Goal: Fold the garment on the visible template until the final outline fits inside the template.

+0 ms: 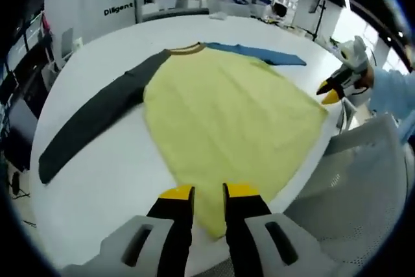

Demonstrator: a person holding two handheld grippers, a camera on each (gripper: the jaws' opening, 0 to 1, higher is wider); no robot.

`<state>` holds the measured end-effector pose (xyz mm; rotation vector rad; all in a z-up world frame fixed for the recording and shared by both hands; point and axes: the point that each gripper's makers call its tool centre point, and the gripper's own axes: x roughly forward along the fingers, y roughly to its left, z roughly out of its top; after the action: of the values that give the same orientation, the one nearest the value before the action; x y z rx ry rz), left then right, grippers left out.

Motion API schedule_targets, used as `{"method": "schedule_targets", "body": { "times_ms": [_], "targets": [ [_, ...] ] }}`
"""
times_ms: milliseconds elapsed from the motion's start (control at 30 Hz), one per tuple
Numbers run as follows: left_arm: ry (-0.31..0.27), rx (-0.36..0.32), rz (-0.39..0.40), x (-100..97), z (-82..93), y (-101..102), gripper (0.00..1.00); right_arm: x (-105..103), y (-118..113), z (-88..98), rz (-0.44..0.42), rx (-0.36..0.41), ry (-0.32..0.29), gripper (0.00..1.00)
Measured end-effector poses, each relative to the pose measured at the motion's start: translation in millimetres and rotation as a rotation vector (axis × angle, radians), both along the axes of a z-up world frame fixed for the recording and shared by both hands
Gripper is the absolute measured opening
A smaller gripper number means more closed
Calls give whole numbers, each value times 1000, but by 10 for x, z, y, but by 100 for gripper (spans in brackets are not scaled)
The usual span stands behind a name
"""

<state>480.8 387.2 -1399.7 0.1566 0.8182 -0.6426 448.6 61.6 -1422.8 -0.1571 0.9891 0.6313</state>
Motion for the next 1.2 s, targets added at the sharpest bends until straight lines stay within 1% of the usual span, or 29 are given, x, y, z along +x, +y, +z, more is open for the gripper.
{"method": "schedule_targets", "body": {
  "times_ms": [33,67,100,133,200,233,300,333,367,400,467,533,567,600,667,700,733,833,900,967,1067,1133,1200],
  "targets": [
    [-24,-44,1,24,51,-39,23,19,35,22,14,19,-24,29],
    [-40,-69,2,39,79,-59,26,28,40,32,13,23,-35,31],
    [-48,-77,2,37,86,-56,28,30,42,42,9,28,-38,33],
    [-49,-76,-3,30,84,-51,30,48,66,62,15,44,-57,36],
    [-59,-72,-14,29,75,-56,31,60,62,80,8,51,-68,39],
    [-64,-84,-14,30,88,-68,32,69,68,94,10,57,-80,40],
    [-101,-128,-17,57,159,-113,33,92,78,134,15,65,-108,41],
    [-109,-135,-15,63,177,-111,35,116,88,171,17,74,-133,42],
    [-112,-135,-16,65,182,-111,36,125,89,188,17,77,-144,43],
    [-121,-138,-22,74,198,-115,37,142,112,222,24,97,-164,45],
    [-139,-147,-34,85,232,-124,39,157,118,251,21,111,-180,49],
    [-170,-167,-49,107,299,-144,41,190,168,303,46,140,-226,54],
    [-195,-184,-57,129,351,-159,42,194,179,324,50,146,-245,57],
    [-206,-192,-58,140,376,-164,44,197,201,343,57,158,-258,59],
    [-220,-207,-60,159,425,-168,46,208,197,354,50,154,-268,62],
    [-234,-219,-66,170,456,-178,47,231,224,399,58,170,-299,63],
    [-248,-227,-70,180,481,-183,48,237,232,411,58,176,-305,64],
    [-264,-232,-83,193,517,-181,51,252,235,416,50,183,-305,66],
    [-282,-239,-97,203,547,-177,53,275,247,460,61,185,-334,68],
    [-289,-260,-104,207,594,-182,54,281,258,493,65,195,-347,70],
    [-308,-268,-116,213,651,-179,56,300,266,551,67,211,-368,73],
    [-320,-266,-123,217,678,-168,57,311,264,573,66,220,-379,77],
    [-338,-249,-128,234,690,-128,58,312,271,606,68,229,-390,79]
  ]
}}
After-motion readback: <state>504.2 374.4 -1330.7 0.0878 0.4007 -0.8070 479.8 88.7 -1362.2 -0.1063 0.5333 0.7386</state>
